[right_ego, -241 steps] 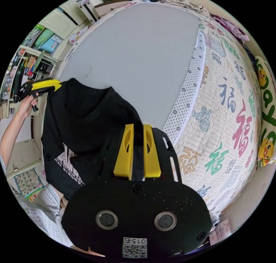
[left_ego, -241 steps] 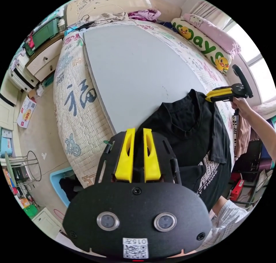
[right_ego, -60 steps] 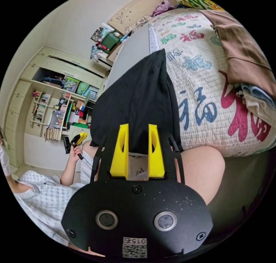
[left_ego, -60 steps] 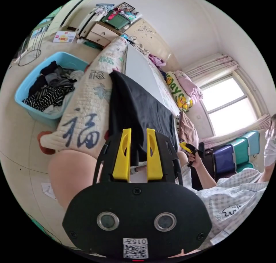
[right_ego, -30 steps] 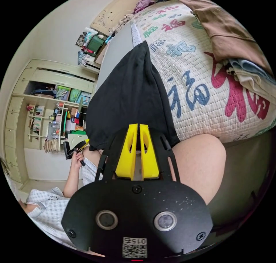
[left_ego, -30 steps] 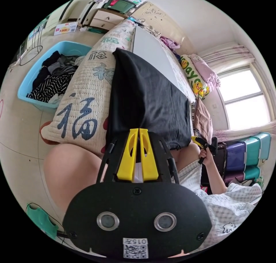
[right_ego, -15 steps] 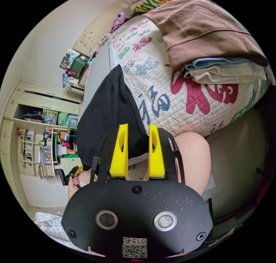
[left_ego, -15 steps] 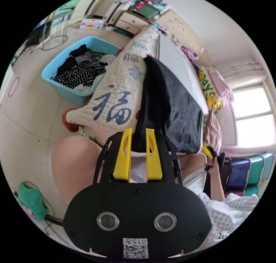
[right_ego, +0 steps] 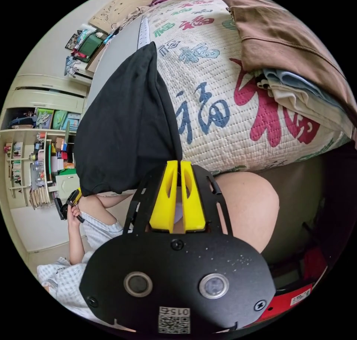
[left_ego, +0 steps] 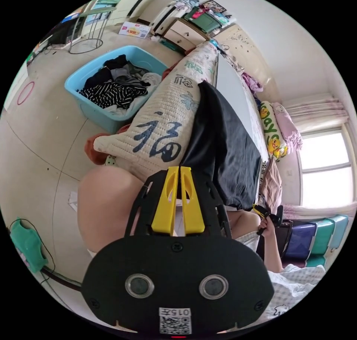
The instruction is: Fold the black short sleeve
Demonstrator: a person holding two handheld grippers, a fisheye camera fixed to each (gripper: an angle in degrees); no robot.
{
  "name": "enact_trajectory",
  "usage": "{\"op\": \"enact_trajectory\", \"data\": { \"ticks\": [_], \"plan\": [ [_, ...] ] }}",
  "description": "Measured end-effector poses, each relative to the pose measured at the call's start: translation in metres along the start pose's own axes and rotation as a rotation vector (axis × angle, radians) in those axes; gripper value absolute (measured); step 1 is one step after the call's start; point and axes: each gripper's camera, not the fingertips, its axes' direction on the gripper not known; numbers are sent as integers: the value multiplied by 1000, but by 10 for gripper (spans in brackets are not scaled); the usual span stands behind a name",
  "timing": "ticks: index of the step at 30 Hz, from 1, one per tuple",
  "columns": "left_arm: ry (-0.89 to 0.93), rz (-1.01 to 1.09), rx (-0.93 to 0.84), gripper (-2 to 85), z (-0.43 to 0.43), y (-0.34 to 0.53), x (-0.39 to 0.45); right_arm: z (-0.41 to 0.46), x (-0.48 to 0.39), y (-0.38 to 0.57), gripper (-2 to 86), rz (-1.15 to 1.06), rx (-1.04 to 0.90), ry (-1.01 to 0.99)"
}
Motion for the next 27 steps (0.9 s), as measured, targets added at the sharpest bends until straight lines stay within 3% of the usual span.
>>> {"op": "enact_trajectory", "data": {
  "ticks": [6,15,17,20,27],
  "plan": [
    [-165,29,-66,-6,-25,-20,40,8,-23,-12,4,-61,-33,142],
    [-250,59,-32,27,-101,-42,93,7,5,-14,7,10,-37,-30],
    [-325,140,62,50,-134,-52,133,7,10,-14,8,14,-36,-54],
    [-259,294,103,62,-149,-81,207,7,15,-12,12,8,-34,-76],
    [-92,716,-105,82,-59,-163,442,9,31,-9,46,-5,-43,-158]
  ]
}}
